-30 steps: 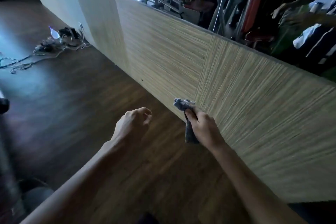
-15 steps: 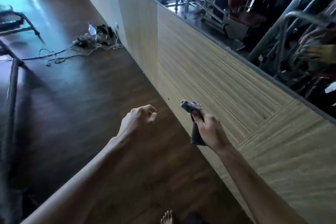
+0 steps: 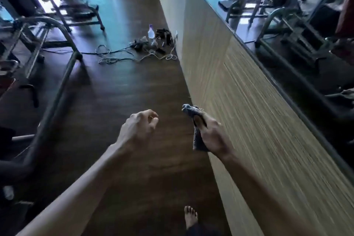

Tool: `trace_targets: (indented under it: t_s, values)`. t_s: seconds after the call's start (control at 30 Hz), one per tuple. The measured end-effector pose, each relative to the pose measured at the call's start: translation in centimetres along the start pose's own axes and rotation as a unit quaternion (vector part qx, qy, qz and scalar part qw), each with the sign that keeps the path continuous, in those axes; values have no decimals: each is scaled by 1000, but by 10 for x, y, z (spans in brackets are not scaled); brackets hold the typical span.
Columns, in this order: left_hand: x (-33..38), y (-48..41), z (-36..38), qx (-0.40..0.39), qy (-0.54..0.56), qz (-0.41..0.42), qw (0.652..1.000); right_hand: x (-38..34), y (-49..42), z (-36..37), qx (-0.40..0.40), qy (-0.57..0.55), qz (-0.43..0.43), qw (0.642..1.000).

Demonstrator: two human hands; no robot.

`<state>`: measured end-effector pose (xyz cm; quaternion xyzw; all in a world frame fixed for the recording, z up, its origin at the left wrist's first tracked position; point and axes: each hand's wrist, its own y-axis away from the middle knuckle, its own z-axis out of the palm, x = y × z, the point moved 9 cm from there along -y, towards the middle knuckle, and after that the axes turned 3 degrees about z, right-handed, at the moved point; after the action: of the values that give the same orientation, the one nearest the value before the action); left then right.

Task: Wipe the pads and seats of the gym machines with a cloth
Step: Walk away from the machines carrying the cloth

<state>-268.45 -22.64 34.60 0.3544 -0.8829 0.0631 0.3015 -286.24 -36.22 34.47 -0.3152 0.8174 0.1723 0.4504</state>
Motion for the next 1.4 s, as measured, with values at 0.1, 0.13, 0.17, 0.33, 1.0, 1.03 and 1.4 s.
trace_targets:
  t_s: [0.1, 0.13, 0.17, 0.33, 1.0, 1.03, 1.4]
  values:
    - [-10, -65, -19, 25, 8, -46, 999, -14, -88, 11, -36, 3, -29, 999]
    - [-16, -85, -25, 33, 10, -60, 998, -18, -115, 18, -51, 9, -36, 998]
    - [-23, -105, -30, 41, 11, -74, 996, -21, -143, 27, -68, 11, -42, 997]
    - [-65, -221, -57, 66, 20, -111, 991, -31, -280, 79, -112, 12, -61, 992]
    - [-201, -805, -217, 72, 4, -137, 988, -145, -879, 256, -140, -11, -74, 987]
    - [-209, -836, -223, 70, 4, -143, 987, -149, -913, 266, -143, -15, -75, 987]
    - [-314, -1122, -337, 95, 3, -214, 972, -245, -1239, 403, -222, 3, -102, 970]
